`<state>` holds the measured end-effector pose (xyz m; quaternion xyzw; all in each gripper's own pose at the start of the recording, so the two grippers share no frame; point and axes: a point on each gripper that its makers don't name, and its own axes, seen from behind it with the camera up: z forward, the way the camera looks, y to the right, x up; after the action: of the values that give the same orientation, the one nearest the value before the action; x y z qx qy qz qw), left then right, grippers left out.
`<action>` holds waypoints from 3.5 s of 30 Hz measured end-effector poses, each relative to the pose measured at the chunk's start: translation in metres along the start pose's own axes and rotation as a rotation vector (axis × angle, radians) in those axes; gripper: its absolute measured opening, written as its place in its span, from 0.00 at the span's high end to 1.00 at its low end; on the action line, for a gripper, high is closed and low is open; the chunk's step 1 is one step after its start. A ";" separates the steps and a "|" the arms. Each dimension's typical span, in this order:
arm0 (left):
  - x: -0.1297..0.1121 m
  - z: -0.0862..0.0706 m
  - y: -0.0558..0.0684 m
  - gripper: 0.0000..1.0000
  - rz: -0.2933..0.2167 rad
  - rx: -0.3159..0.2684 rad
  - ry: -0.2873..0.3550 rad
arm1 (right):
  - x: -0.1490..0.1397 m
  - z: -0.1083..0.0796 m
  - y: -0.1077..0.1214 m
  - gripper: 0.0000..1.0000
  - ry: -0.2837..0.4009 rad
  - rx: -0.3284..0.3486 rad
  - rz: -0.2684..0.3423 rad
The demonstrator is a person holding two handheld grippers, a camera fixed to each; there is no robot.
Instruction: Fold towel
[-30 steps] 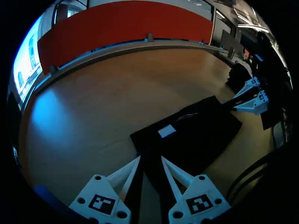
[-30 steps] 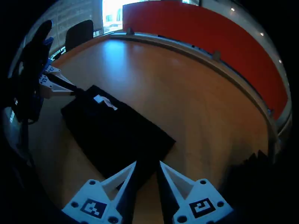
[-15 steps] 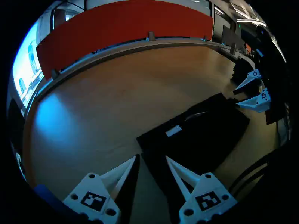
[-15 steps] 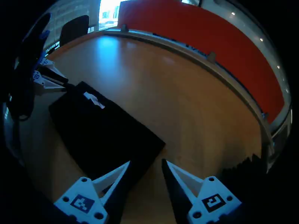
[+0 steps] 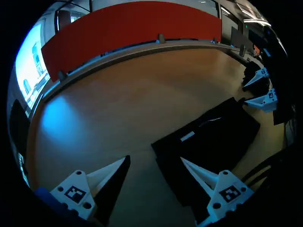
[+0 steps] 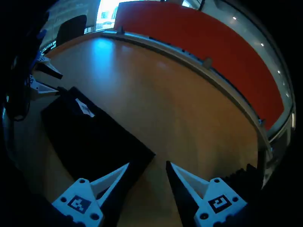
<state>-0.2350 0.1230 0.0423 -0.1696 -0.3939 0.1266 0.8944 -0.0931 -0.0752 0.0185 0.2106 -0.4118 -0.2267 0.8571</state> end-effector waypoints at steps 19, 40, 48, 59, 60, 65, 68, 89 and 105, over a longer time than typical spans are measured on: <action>0.003 -0.009 -0.010 0.07 -0.027 0.019 0.024 | 0.003 -0.007 -0.001 0.12 0.030 -0.001 0.008; -0.020 -0.048 0.006 0.07 -0.111 -0.004 0.049 | -0.027 -0.047 -0.022 0.12 0.040 0.019 0.061; -0.031 -0.055 0.003 0.07 -0.141 0.014 0.051 | -0.039 -0.056 -0.028 0.12 0.037 0.023 0.086; -0.036 -0.072 -0.005 0.07 -0.193 0.074 0.089 | -0.036 -0.064 -0.036 0.12 0.068 0.023 0.167; -0.037 -0.074 -0.005 0.07 -0.198 0.080 0.092 | -0.035 -0.065 -0.037 0.12 0.071 0.023 0.175; -0.042 -0.081 -0.006 0.07 -0.232 0.101 0.102 | -0.035 -0.066 -0.040 0.12 0.080 0.026 0.206; -0.045 -0.085 -0.008 0.07 -0.249 0.111 0.106 | -0.036 -0.066 -0.041 0.12 0.077 0.029 0.207; -0.060 -0.125 -0.018 0.07 -0.288 0.177 0.160 | -0.039 -0.064 -0.053 0.12 0.061 0.093 0.124; -0.080 -0.146 -0.026 0.07 -0.304 0.216 0.173 | -0.062 -0.060 -0.071 0.12 -0.021 0.200 0.006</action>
<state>-0.1759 0.0408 -0.0924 -0.0214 -0.3209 0.0168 0.9467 -0.0952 -0.0874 -0.0926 0.2917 -0.4420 -0.1841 0.8280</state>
